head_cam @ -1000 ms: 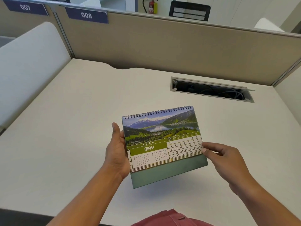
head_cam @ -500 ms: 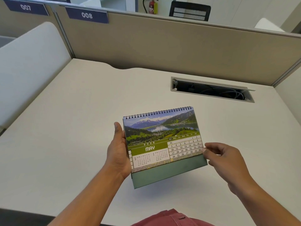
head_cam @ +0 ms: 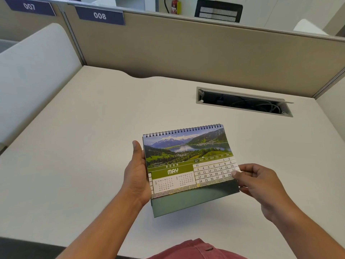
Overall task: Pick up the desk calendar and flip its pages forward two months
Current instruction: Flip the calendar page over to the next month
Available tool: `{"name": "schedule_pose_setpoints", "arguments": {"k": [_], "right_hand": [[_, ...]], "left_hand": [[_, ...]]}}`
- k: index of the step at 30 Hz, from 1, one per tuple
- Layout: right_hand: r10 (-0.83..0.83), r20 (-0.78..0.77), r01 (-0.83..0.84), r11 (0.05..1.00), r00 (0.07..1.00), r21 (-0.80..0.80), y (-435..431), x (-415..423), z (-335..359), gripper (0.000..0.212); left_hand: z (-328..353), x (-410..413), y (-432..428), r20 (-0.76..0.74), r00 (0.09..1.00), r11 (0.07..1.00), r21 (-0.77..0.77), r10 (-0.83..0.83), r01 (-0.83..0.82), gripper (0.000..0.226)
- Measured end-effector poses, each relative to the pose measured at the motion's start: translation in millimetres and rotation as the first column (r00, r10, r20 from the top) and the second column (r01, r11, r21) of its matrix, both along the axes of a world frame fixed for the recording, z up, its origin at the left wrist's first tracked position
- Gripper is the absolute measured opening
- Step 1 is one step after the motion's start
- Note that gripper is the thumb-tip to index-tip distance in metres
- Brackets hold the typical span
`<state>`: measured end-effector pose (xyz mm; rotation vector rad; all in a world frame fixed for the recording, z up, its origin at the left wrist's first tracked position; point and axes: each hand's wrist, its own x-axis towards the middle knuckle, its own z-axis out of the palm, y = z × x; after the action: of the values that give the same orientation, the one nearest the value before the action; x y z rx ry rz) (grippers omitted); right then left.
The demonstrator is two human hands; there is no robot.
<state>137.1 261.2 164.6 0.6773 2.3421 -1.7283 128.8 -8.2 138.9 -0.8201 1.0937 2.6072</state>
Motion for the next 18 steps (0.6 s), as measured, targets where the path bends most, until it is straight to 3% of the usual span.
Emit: {"name": "schedule_pose_setpoints", "arguments": {"k": [5,12,18], "right_hand": [[-0.009,0.004,0.009,1.000,1.000,0.001,0,0,5,0.012],[-0.043,0.115,0.071,0.965,0.992,-0.251,3,-5,15,0.011],[-0.064,0.136,0.102,0.949,0.989,-0.299,0,-7,17,0.010]], "left_hand": [[2,-1,-1,-0.014,1.000,1.000,0.003,0.000,0.000,0.062],[4,-2,-1,-0.024,1.000,1.000,-0.011,0.009,-0.009,0.061],[4,-2,0,-0.025,1.000,1.000,0.025,-0.004,0.005,0.061]]}}
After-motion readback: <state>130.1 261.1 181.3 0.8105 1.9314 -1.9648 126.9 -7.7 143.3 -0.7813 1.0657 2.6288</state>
